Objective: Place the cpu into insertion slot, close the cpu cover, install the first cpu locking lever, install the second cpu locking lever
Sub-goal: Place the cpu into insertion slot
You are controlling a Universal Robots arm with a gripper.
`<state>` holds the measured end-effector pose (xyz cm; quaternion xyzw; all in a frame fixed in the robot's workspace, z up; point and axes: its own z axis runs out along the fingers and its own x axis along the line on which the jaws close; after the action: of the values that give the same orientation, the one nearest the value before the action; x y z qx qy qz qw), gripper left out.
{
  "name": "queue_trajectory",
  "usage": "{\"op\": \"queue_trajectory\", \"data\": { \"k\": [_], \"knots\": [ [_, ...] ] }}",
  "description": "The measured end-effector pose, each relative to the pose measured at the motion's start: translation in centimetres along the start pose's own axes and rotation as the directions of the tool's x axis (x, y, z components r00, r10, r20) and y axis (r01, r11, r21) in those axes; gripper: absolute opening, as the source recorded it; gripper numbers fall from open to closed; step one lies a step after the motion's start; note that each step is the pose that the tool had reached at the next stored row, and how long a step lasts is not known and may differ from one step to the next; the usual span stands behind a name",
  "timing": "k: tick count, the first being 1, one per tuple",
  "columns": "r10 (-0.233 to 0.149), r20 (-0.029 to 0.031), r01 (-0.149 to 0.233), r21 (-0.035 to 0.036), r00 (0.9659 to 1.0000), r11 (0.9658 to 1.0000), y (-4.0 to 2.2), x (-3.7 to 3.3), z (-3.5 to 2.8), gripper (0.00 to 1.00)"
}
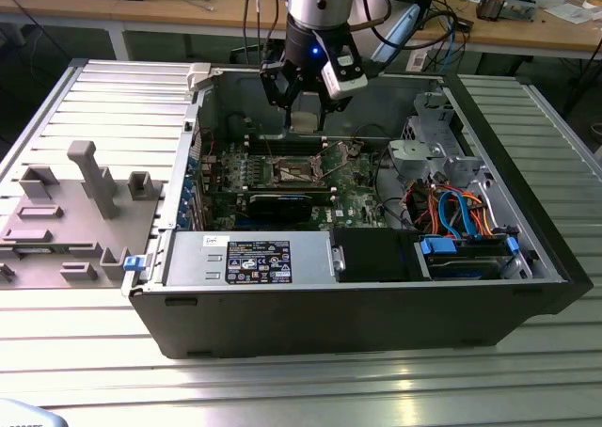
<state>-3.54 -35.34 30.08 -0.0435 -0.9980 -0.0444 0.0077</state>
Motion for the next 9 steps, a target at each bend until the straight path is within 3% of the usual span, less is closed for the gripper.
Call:
{"op": "queue_trajectory", "data": {
  "k": [9],
  "knots": [
    [0.018, 0.0016, -0.018, -0.0004, 0.9998, 0.9998, -0.01, 0.00, 0.07, 0.55]
  ]
}}
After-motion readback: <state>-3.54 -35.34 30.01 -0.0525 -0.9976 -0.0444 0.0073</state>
